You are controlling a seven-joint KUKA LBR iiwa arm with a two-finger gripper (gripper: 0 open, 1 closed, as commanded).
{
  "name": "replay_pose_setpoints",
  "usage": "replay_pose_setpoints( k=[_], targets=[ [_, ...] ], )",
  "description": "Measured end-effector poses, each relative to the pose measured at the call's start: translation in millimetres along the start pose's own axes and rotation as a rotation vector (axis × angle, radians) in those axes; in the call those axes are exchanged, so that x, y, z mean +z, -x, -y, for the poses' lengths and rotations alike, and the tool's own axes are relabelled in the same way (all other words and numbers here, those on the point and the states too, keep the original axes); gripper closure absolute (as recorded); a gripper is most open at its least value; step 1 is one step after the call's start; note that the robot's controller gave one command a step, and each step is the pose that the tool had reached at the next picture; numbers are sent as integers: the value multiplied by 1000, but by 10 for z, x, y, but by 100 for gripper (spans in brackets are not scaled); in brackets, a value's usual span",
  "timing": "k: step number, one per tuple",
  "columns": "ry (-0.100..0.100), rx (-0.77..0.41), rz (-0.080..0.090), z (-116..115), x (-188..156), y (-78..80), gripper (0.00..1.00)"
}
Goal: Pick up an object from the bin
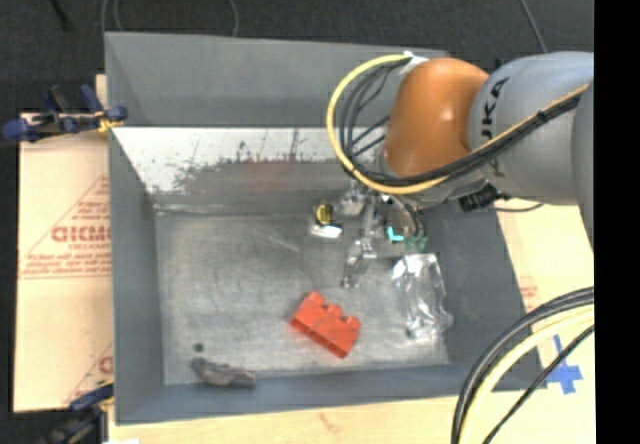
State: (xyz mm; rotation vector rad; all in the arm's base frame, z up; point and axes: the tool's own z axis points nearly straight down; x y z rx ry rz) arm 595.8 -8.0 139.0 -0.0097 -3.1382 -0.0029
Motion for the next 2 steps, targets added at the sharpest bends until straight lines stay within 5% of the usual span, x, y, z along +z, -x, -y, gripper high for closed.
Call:
replay_pose_setpoints(
  k=[1, 2],
  targets=[
    [0, 0, 8, 1, -42, 20, 100],
    [0, 0, 8, 2, -42, 20, 0]
  ],
)
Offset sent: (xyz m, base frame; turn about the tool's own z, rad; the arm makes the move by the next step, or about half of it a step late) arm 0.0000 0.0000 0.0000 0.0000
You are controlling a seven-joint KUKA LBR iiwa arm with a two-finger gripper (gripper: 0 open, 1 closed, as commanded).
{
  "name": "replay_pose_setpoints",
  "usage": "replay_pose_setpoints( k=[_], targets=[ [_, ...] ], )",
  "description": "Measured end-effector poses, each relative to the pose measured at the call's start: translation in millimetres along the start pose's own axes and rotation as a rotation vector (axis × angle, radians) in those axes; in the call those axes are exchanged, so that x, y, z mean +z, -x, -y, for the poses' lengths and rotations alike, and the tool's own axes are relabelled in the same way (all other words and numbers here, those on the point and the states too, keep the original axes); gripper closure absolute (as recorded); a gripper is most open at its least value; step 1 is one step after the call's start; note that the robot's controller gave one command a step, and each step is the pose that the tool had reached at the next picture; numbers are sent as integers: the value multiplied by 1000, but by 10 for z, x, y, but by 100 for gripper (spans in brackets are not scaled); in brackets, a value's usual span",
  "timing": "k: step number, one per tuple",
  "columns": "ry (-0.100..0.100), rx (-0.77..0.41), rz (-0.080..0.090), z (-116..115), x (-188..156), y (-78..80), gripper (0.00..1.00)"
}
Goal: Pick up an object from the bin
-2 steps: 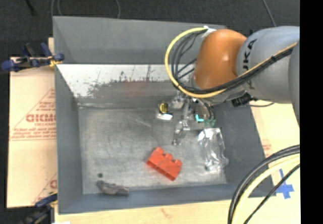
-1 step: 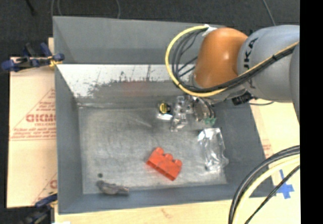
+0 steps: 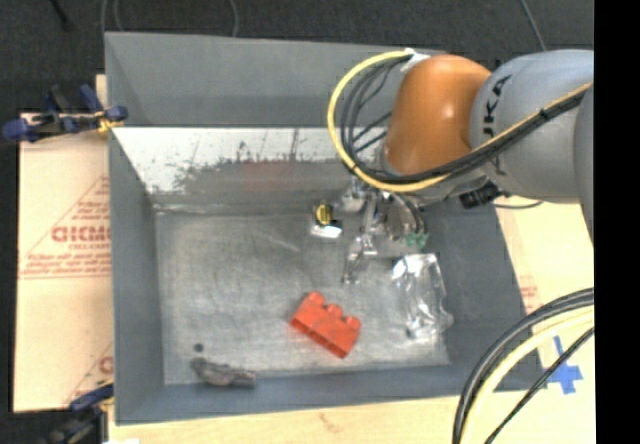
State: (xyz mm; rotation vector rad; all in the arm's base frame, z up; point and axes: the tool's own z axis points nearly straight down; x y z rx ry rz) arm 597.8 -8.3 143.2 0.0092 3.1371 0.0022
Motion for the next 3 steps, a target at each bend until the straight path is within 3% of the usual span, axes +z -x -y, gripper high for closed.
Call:
replay_pose_setpoints(
  k=[1, 2, 3],
  targets=[
    [-5, -200, 12, -239, 506, -598, 0],
    [2, -155, -5, -538, 615, -1121, 0],
    [1, -154, 2, -530, 597, -1093, 100]
  ],
)
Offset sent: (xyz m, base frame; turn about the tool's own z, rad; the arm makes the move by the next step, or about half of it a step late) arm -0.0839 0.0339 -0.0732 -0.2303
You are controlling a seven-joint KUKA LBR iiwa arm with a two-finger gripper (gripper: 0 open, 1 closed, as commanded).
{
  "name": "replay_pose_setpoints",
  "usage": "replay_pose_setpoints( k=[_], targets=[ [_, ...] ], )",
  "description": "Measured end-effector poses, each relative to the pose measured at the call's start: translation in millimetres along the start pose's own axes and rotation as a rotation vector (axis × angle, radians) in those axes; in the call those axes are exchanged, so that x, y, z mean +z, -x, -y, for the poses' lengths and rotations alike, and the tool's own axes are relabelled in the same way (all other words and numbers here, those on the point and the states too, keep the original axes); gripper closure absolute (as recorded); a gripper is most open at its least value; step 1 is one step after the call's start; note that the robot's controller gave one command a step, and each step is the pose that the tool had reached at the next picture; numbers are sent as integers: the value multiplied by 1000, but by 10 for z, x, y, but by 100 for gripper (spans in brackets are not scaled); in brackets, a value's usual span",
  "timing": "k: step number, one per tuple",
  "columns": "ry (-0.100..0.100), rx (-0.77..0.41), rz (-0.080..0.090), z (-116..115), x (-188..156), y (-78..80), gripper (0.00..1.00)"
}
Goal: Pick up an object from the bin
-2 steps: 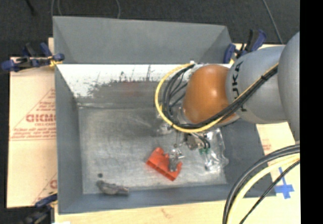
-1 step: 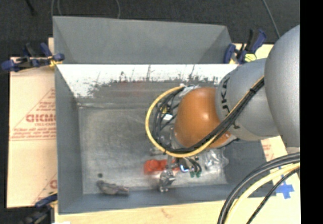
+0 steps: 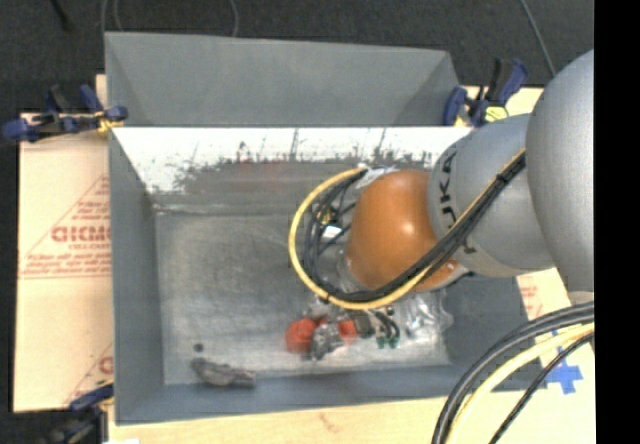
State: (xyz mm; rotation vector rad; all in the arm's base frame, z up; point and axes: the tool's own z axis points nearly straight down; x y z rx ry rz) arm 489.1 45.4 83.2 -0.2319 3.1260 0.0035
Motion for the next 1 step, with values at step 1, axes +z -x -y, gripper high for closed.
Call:
replay_pose_setpoints(
  k=[1],
  targets=[
    [-4, -15, 4, 108, -1600, 22, 100]
  ],
)
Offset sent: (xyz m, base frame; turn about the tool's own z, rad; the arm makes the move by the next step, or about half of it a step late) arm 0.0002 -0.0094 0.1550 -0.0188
